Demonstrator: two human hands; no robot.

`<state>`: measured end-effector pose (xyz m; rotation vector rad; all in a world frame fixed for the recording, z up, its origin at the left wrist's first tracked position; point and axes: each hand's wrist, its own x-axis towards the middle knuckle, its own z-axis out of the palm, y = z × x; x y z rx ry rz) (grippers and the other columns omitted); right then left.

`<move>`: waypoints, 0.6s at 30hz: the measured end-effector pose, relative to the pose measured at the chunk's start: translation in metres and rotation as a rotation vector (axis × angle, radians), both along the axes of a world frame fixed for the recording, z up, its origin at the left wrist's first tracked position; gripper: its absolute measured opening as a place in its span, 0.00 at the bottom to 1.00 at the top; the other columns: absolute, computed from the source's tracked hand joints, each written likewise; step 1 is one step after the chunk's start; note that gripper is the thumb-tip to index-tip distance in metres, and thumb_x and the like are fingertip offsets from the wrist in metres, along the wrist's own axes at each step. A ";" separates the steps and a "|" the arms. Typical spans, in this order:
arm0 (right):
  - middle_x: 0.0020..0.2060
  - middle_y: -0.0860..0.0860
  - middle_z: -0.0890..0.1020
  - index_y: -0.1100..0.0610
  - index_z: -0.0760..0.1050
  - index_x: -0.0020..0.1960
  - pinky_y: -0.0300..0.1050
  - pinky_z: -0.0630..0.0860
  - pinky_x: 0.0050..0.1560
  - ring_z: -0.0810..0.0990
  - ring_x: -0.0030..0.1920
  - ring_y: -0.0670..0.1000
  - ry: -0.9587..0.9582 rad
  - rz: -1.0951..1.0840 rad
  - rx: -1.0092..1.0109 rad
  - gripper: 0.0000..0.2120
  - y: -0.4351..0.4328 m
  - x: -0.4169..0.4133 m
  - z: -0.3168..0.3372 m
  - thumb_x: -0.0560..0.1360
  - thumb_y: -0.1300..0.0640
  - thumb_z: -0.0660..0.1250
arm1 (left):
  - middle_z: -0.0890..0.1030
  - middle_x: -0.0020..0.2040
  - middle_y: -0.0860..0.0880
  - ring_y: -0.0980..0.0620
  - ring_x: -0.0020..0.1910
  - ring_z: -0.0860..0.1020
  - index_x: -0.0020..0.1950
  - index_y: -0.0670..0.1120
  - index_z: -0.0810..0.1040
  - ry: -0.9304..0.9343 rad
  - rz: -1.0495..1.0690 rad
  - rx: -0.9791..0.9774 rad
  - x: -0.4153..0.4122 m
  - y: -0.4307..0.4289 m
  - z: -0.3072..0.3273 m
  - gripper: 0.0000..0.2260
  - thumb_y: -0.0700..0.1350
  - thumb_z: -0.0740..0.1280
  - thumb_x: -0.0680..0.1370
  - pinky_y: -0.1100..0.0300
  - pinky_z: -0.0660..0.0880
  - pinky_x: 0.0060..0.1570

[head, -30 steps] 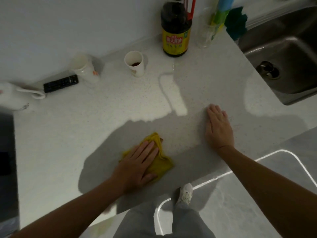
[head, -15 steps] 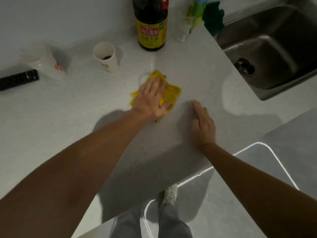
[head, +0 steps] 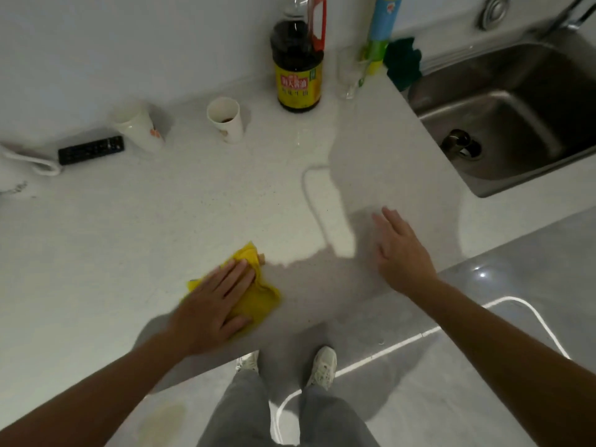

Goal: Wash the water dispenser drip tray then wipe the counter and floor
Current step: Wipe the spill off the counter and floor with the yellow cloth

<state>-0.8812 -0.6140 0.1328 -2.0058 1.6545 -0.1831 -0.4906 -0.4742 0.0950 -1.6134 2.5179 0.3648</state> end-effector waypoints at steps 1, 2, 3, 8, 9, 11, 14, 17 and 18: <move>0.84 0.54 0.57 0.55 0.57 0.83 0.57 0.59 0.80 0.53 0.83 0.56 -0.008 0.015 -0.029 0.29 0.009 -0.003 -0.001 0.84 0.57 0.58 | 0.59 0.84 0.43 0.39 0.83 0.58 0.84 0.45 0.57 -0.003 0.068 0.009 0.003 -0.009 0.001 0.38 0.68 0.53 0.82 0.39 0.62 0.76; 0.84 0.54 0.57 0.55 0.57 0.83 0.56 0.58 0.81 0.54 0.83 0.56 -0.020 0.023 -0.047 0.28 0.017 -0.007 -0.002 0.84 0.56 0.58 | 0.60 0.83 0.41 0.37 0.82 0.59 0.83 0.43 0.59 -0.007 0.150 0.007 -0.003 -0.022 0.002 0.38 0.68 0.52 0.82 0.39 0.61 0.77; 0.84 0.54 0.57 0.55 0.57 0.83 0.54 0.57 0.80 0.54 0.83 0.56 -0.033 0.020 -0.055 0.28 0.024 -0.010 -0.005 0.84 0.56 0.58 | 0.60 0.83 0.39 0.35 0.82 0.59 0.83 0.41 0.60 -0.013 0.243 -0.013 -0.013 -0.040 0.003 0.38 0.67 0.51 0.82 0.39 0.60 0.78; 0.82 0.55 0.61 0.57 0.57 0.83 0.50 0.56 0.77 0.59 0.81 0.56 -0.108 -0.172 -0.058 0.27 0.041 -0.030 -0.020 0.85 0.60 0.58 | 0.47 0.86 0.41 0.41 0.84 0.43 0.85 0.46 0.46 0.006 0.523 0.005 -0.108 -0.156 0.002 0.43 0.71 0.39 0.77 0.45 0.44 0.82; 0.82 0.54 0.60 0.57 0.57 0.83 0.50 0.56 0.78 0.58 0.82 0.55 -0.119 -0.228 -0.057 0.27 0.041 -0.036 -0.024 0.85 0.61 0.57 | 0.45 0.86 0.43 0.42 0.84 0.41 0.85 0.48 0.43 0.005 0.496 0.016 -0.128 -0.176 0.000 0.43 0.72 0.38 0.77 0.45 0.43 0.82; 0.81 0.54 0.62 0.57 0.59 0.82 0.52 0.58 0.78 0.60 0.81 0.55 -0.154 -0.325 -0.087 0.26 0.041 -0.048 -0.030 0.85 0.62 0.57 | 0.43 0.86 0.45 0.43 0.84 0.40 0.85 0.49 0.41 -0.005 0.378 0.018 -0.168 -0.200 -0.003 0.43 0.74 0.39 0.77 0.45 0.41 0.82; 0.69 0.56 0.73 0.56 0.71 0.72 0.55 0.71 0.67 0.71 0.69 0.57 -0.179 -0.434 -0.251 0.20 0.047 -0.057 -0.037 0.81 0.64 0.60 | 0.50 0.86 0.43 0.41 0.84 0.47 0.85 0.48 0.48 -0.016 0.075 -0.036 -0.220 -0.188 -0.004 0.41 0.72 0.49 0.80 0.45 0.46 0.81; 0.50 0.53 0.76 0.56 0.75 0.57 0.52 0.72 0.53 0.74 0.50 0.54 -0.139 -0.466 -0.408 0.09 0.059 -0.052 -0.042 0.78 0.64 0.66 | 0.62 0.83 0.44 0.40 0.83 0.58 0.83 0.48 0.61 0.105 -0.168 -0.100 -0.239 -0.133 -0.002 0.32 0.64 0.58 0.83 0.45 0.54 0.81; 0.46 0.50 0.76 0.55 0.74 0.54 0.51 0.73 0.48 0.73 0.46 0.53 -0.171 -0.468 -0.380 0.06 0.067 -0.048 -0.043 0.78 0.63 0.67 | 0.66 0.81 0.45 0.41 0.82 0.62 0.81 0.48 0.66 0.178 -0.205 -0.111 -0.236 -0.114 -0.001 0.29 0.60 0.60 0.84 0.45 0.57 0.80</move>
